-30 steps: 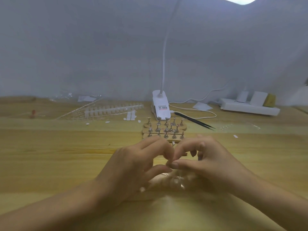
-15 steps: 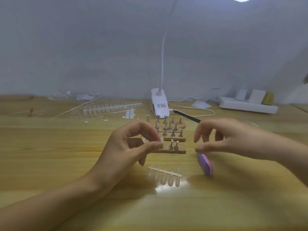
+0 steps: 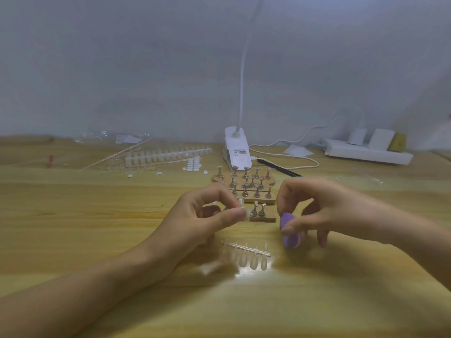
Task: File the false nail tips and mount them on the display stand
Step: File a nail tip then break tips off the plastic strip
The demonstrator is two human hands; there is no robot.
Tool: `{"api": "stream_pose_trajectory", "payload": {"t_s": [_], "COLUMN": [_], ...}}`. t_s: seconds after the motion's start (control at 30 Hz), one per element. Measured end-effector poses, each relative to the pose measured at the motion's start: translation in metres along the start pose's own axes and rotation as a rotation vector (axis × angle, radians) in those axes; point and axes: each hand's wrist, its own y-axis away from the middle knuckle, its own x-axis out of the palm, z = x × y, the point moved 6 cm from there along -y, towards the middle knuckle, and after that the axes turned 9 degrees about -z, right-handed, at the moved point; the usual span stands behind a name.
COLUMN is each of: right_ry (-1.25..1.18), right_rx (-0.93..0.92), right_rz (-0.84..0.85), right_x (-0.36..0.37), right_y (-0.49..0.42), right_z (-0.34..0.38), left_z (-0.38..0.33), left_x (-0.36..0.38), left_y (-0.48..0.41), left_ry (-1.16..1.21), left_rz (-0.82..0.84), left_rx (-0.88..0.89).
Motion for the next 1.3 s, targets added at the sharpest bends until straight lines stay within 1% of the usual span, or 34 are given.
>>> {"api": "stream_pose_trajectory", "payload": {"t_s": [0.07,0.13,0.2,0.33,0.43,0.53,0.77,0.83,0.93,0.97,1.07,1.1,1.17,1.23,1.27,1.3], "right_ry": [-0.177,-0.354,-0.486,-0.677,-0.777,-0.823,-0.867,-0.893,-0.953,-0.959,-0.811,-0.797,-0.865,-0.928,-0.909,-0.856], "right_rx": [-0.110,-0.169,-0.149,-0.045,-0.013,0.001,-0.004,-0.008,0.031,0.040,0.000,-0.015,0.015,0.053,0.061,0.049], "right_rz": [-0.079,-0.151,-0.164,-0.099,-0.050,-0.029,-0.026,-0.057,-0.175,-0.190,-0.099,-0.093,-0.193,-0.278,-0.272,-0.231], "right_x": [0.003,0.011,0.026,0.054,0.062,0.061,0.062,0.060,0.053,0.052,0.061,0.063,0.057,0.051,0.052,0.055], "right_y": [0.000,0.001,0.003,0.005,0.006,0.006,0.006,0.006,0.004,0.005,0.009,0.011,0.009,0.009,0.009,0.009], "right_z": [0.009,0.011,0.008,0.000,-0.003,-0.004,-0.002,-0.002,-0.008,-0.009,-0.002,0.000,-0.003,-0.010,-0.011,-0.009], "left_z": [0.002,0.003,0.003,0.002,-0.002,-0.007,-0.010,-0.013,-0.017,-0.018,-0.019,-0.020,-0.022,-0.023,-0.024,-0.024], "left_x": [-0.001,-0.001,-0.001,0.000,0.002,0.003,-0.002,-0.001,-0.002,-0.003,-0.003,-0.001,0.002,0.000,-0.001,-0.001], "left_y": [-0.001,-0.002,-0.003,-0.003,-0.002,-0.001,-0.001,0.000,0.000,0.001,0.002,0.003,0.005,0.005,0.005,0.005], "left_ry": [-0.012,-0.011,0.015,0.012,-0.072,-0.163,-0.220,-0.216,-0.221,-0.227,-0.263,-0.291,-0.340,-0.338,-0.328,-0.322], "left_rz": [-0.008,-0.013,-0.008,-0.022,-0.019,-0.040,-0.094,-0.097,-0.112,-0.125,-0.153,-0.143,-0.127,-0.148,-0.160,-0.164], "left_rx": [-0.007,-0.013,-0.017,0.017,0.118,0.203,0.309,0.341,0.384,0.391,0.408,0.429,0.471,0.483,0.481,0.481]}}
